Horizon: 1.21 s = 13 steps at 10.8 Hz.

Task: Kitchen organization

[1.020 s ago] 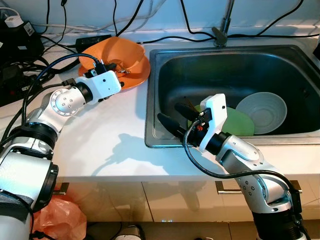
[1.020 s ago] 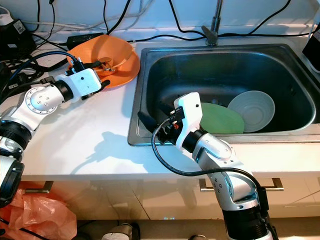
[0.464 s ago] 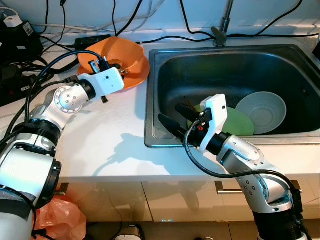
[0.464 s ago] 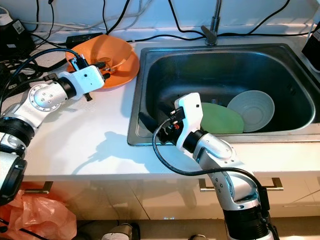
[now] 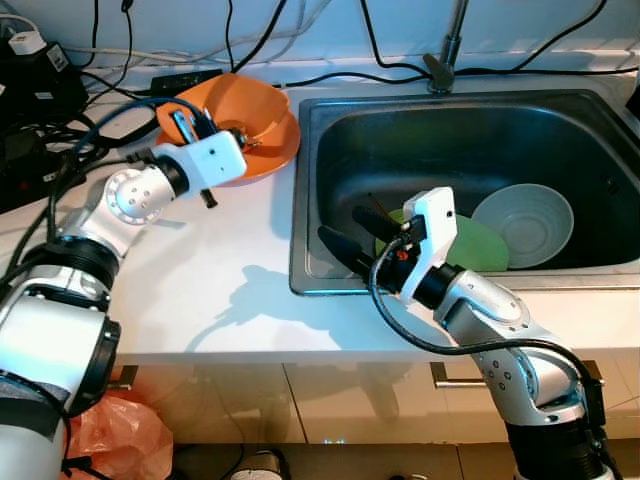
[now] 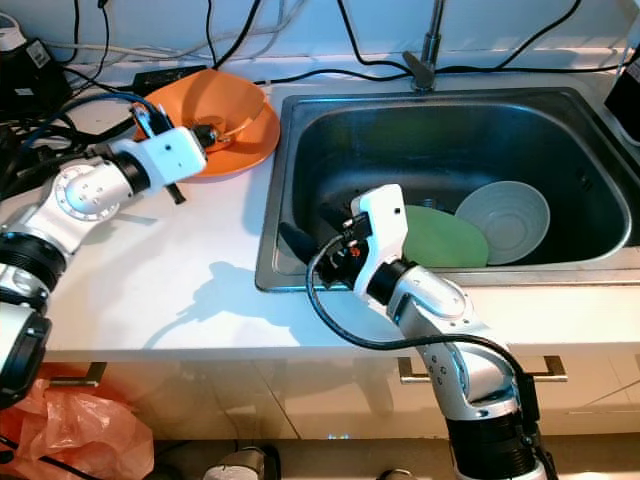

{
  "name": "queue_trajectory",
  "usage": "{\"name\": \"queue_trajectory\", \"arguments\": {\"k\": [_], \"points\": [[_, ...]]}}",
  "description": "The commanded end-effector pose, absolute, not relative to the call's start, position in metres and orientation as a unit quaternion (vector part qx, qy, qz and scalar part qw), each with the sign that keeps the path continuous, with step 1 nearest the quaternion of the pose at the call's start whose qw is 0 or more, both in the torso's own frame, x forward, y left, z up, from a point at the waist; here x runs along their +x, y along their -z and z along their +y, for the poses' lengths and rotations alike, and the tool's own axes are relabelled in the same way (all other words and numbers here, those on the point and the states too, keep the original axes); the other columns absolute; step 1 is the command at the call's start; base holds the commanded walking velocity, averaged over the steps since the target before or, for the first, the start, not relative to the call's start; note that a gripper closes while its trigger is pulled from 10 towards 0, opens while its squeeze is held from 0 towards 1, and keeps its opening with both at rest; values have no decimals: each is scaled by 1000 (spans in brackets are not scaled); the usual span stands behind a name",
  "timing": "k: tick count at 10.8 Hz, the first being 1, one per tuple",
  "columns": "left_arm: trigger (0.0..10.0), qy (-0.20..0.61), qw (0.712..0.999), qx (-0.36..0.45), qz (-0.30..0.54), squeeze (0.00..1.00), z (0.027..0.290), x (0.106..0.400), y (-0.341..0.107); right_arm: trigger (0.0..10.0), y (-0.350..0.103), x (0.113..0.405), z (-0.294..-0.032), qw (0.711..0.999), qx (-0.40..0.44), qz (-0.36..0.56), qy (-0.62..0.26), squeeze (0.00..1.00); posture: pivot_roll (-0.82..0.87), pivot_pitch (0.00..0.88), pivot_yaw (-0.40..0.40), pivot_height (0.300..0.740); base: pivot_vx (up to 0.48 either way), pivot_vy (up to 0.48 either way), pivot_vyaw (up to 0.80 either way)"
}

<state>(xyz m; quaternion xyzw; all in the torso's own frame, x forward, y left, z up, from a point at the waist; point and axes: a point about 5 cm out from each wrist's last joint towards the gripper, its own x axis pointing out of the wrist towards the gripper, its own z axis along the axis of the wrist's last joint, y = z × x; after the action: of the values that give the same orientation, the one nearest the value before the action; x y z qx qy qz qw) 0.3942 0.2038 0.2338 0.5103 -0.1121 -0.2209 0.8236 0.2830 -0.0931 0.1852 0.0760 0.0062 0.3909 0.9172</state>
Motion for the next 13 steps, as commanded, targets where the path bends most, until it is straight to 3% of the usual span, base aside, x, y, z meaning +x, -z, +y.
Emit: {"name": "queue_trajectory", "arguments": {"k": [1, 7, 9, 12, 13], "points": [[0, 199, 824, 514, -130, 0, 210, 394, -246, 10000, -189, 284, -93, 917, 78, -3, -392, 0, 35, 102, 91, 740, 0, 0, 0], [0, 122, 816, 523, -214, 0, 235, 384, -277, 10000, -190, 290, -89, 914, 76, -7, -399, 0, 61, 84, 79, 740, 0, 0, 0], [0, 117, 814, 524, -220, 0, 236, 383, -278, 10000, -190, 292, -89, 914, 75, -9, -399, 0, 64, 76, 78, 740, 0, 0, 0], [0, 88, 805, 493, -320, 0, 222, 380, -315, 10000, -192, 295, -90, 916, 76, -15, -393, 0, 64, 73, 73, 740, 0, 0, 0], [0, 72, 850, 346, -391, 0, 207, 378, -345, 10000, -194, 299, -90, 920, 84, -18, -382, 0, 69, 69, 58, 740, 0, 0, 0]]}}
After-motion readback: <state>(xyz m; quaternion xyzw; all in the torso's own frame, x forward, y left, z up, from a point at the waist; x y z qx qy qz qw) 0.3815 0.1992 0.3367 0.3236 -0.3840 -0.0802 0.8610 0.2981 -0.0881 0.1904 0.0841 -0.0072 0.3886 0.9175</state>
